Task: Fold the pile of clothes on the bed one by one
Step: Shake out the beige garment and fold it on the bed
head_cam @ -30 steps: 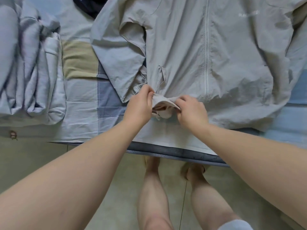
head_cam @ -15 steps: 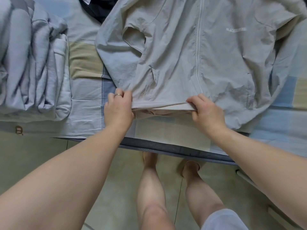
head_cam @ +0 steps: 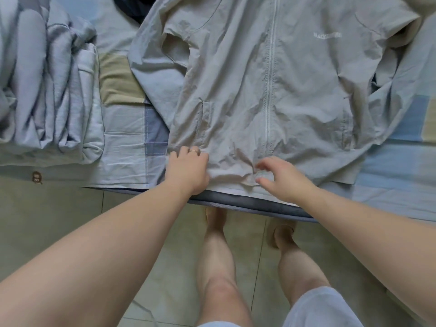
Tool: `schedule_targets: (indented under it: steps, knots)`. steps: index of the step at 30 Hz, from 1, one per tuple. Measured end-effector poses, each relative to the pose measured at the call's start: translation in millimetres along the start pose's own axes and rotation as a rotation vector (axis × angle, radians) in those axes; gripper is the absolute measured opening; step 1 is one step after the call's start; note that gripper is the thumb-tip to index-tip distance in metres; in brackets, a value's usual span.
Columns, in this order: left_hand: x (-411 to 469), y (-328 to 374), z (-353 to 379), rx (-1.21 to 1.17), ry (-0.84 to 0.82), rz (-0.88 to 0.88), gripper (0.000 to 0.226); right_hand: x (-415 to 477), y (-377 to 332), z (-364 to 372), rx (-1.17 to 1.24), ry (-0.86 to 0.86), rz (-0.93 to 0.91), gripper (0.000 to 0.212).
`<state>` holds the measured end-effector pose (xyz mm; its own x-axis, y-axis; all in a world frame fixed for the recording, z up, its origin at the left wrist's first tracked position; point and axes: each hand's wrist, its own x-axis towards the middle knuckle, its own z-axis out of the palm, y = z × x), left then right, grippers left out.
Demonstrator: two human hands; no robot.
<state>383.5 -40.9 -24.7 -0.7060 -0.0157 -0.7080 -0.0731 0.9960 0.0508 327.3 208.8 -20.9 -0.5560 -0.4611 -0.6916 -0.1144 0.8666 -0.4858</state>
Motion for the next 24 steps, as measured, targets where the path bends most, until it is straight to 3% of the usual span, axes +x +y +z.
schedule_targets:
  steps: [4,9,14,17,20,22,24]
  knots:
    - [26,64,-8,-0.099,0.075,0.185,0.042,-7,62,-22,-0.109,0.144,0.134,0.048]
    - [61,160,-4,-0.162,0.065,0.371,0.052,-34,158,-40,-0.342,0.112,0.35,0.088]
    - [88,235,16,-0.103,0.094,0.443,0.066,-38,216,-46,-0.269,0.131,0.493,0.108]
    - [101,266,27,-0.056,0.106,0.336,0.072,-31,231,-45,-0.266,0.216,0.44,0.082]
    - [110,282,30,-0.042,0.237,0.288,0.034,-29,242,-48,-0.203,0.391,0.301,0.029]
    - [110,285,23,-0.163,0.308,0.306,0.016,-31,245,-53,0.001,0.469,0.253,0.02]
    - [107,285,10,-0.371,0.307,0.295,0.012,-39,243,-62,0.249,0.566,0.248,0.017]
